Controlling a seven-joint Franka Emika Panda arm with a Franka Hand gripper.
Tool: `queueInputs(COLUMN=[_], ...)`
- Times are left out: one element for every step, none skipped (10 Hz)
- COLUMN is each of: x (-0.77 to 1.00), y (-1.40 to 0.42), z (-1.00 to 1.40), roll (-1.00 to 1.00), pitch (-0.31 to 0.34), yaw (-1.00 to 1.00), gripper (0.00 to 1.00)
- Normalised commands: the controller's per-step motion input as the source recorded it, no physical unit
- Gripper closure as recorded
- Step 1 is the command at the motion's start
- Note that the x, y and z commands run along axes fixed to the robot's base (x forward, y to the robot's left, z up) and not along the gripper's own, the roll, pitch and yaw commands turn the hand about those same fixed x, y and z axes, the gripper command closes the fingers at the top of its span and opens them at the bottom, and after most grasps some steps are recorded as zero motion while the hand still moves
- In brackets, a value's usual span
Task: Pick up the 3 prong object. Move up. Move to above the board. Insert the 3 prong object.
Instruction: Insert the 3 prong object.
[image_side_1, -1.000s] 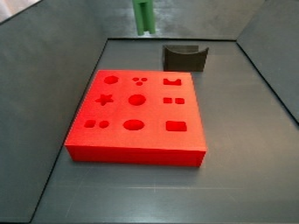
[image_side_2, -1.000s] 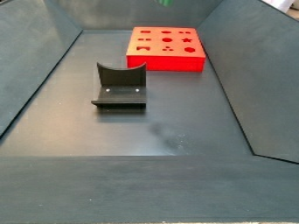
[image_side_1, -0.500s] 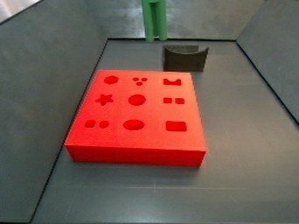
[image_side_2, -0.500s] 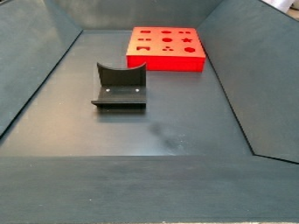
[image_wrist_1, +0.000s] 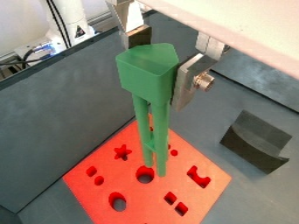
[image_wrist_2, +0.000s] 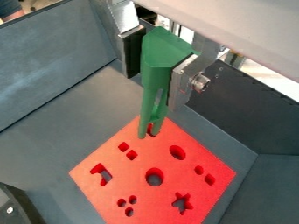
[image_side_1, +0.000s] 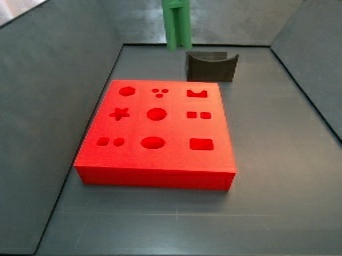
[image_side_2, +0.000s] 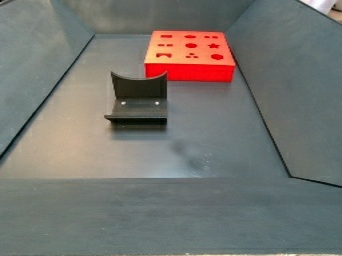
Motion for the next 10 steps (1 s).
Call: queueInputs(x=[0.00, 0.00, 0.00, 0.00, 0.00, 0.00, 0.00, 0.00, 0.01, 0.00], y=[0.00, 0.00, 0.00, 0.00, 0.00, 0.00, 0.00, 0.00, 0.02, 0.01], z=[-0.09, -0.09, -0.09, -0.09, -0.09, -0.09, 0.00, 0.00, -0.14, -0.16], roll=[-0.04, -0.04, -0.04, -0.04, -0.05, -0.05, 0.00, -0.01, 0.00, 0.00], pitch=[-0.084, -0.091, -0.089, -0.081, -0.097, -0.097, -0.023, 0.000, 0.000, 0.000], yaw=[0.00, 0.00, 0.00, 0.00, 0.00, 0.00, 0.00, 0.00, 0.02, 0.00], gripper=[1.00, 1.00, 1.00, 1.00, 1.00, 1.00, 1.00, 1.00, 1.00, 1.00])
